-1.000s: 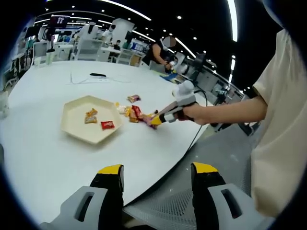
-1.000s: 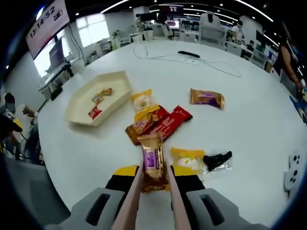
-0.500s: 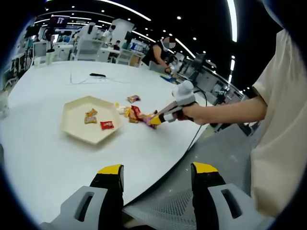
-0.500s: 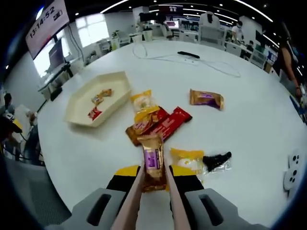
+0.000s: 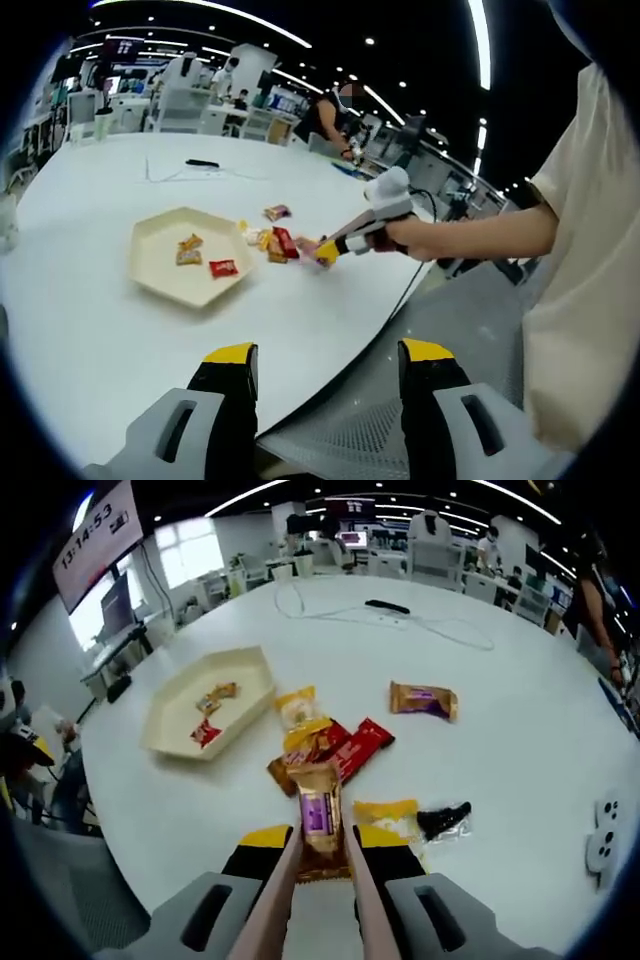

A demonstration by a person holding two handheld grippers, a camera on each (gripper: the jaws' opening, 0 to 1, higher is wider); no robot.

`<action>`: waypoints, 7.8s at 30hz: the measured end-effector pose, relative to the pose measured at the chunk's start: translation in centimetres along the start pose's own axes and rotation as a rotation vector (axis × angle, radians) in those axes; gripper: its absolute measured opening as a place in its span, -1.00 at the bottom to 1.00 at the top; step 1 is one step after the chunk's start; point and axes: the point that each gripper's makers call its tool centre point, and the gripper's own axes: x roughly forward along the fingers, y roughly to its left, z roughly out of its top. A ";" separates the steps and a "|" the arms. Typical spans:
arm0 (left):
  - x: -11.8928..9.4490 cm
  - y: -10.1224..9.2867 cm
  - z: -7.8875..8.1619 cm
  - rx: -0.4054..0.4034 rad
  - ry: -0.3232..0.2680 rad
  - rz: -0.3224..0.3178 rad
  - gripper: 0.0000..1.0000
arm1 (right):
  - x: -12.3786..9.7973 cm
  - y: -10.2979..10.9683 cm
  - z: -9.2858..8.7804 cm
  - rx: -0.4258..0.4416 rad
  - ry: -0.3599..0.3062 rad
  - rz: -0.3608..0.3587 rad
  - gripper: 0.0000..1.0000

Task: Place the target food into the container with the food tongs after gripping and lifting it, then release it inside without dropping or visibly crushing the food.

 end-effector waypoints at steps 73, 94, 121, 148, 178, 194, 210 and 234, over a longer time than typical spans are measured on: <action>-4.3 -1.8 1.4 0.071 -0.144 0.029 0.13 | -9.6 4.1 14.5 -0.147 -0.339 -0.009 -0.55; -6.6 -0.7 0.3 0.024 -0.183 0.103 0.13 | -6.6 10.1 17.1 -0.228 -0.331 0.100 -0.55; -8.1 0.4 -0.4 -0.020 -0.215 0.156 0.13 | -4.4 15.8 18.6 -0.324 -0.311 0.201 -0.55; -8.0 0.8 -0.4 -0.028 -0.212 0.155 0.13 | -3.3 17.0 18.5 -0.351 -0.294 0.231 -0.55; -8.2 1.9 -0.8 -0.054 -0.205 0.175 0.12 | -1.3 17.8 20.3 -0.478 -0.274 0.244 -0.54; -8.0 1.8 -0.7 -0.051 -0.202 0.166 0.12 | -1.5 15.5 20.5 -0.537 -0.286 0.154 -0.47; -6.7 1.1 -0.2 -0.028 -0.185 0.126 0.12 | -5.1 4.5 16.7 -0.229 -0.286 0.000 -0.47; -3.0 -0.4 1.5 0.049 -0.123 0.004 0.12 | -11.1 -4.3 11.3 -0.024 -0.303 -0.159 -0.46</action>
